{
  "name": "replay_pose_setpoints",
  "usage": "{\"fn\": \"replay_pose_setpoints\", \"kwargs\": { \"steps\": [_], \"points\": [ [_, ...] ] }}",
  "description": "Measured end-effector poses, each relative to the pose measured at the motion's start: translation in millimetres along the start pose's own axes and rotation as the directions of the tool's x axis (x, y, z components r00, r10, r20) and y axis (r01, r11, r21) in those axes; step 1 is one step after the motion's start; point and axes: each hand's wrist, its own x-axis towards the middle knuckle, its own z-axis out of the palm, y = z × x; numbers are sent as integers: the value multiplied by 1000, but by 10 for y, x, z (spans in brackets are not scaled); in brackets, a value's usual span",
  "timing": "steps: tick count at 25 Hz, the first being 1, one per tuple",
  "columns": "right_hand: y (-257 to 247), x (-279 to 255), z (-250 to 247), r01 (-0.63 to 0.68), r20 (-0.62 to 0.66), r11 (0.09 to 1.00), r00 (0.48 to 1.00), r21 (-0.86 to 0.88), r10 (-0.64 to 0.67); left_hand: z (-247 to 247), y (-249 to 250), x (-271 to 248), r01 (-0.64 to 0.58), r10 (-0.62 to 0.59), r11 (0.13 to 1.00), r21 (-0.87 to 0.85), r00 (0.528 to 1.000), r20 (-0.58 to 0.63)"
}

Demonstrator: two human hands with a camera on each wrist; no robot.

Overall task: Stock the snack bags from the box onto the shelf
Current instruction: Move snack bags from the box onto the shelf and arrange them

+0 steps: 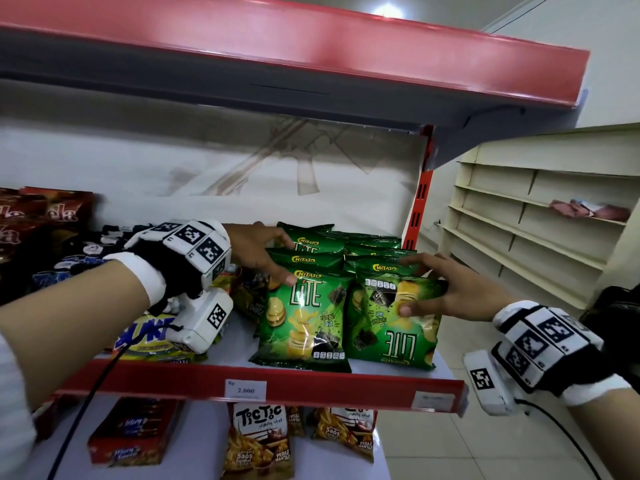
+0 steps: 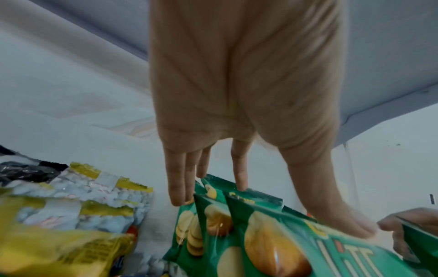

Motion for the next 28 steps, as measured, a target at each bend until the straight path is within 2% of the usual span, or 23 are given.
{"fn": "replay_pose_setpoints", "kwargs": {
  "steps": [3, 6, 9, 11, 13, 17, 20, 22, 25, 26, 28],
  "points": [
    [-67, -25, -18, -15, -52, 999, 999, -29, 13, -100, -74, -138, -17, 9, 998, -62, 991, -130],
    [-194, -42, -32, -27, -103, 998, 994, -54, 21, -197, -156, -320, -44, 10, 993, -109, 955, -297],
    [-406, -82, -18, -6, -258, 998, 966, -69, -12, -205, -238, -528, -120, 6, 962, -244, 905, -425],
    [-564, -104, 39, 49, -392, 998, 918, -45, -63, -148, -283, -661, -180, 9, 934, -309, 876, -482],
    [-731, -96, 118, 138, -467, 990, 874, -22, -132, -65, -327, -757, -199, -3, 923, -329, 852, -524],
    [-1062, -95, 374, 257, -489, 966, 846, 27, -211, 104, -452, -927, -170, -61, 922, -347, 823, -565],
    [-1143, -81, 490, 267, -452, 963, 856, -30, -251, 195, -549, -999, -153, -89, 920, -360, 814, -575],
    [-1085, -139, 418, 239, -390, 971, 894, -5, -221, 263, -581, -1005, -140, -82, 936, -323, 806, -587],
    [-904, -362, 231, 158, -132, 986, 978, -56, -164, 400, -550, -971, -148, -56, 946, -290, 804, -592],
    [-845, -445, 183, 120, -23, 984, 992, -133, -124, 464, -529, -967, -159, -51, 941, -298, 806, -590],
    [-709, -601, 127, 33, 155, 954, 988, -298, 14, 625, -462, -956, -179, -33, 937, -301, 811, -585]
  ]
}}
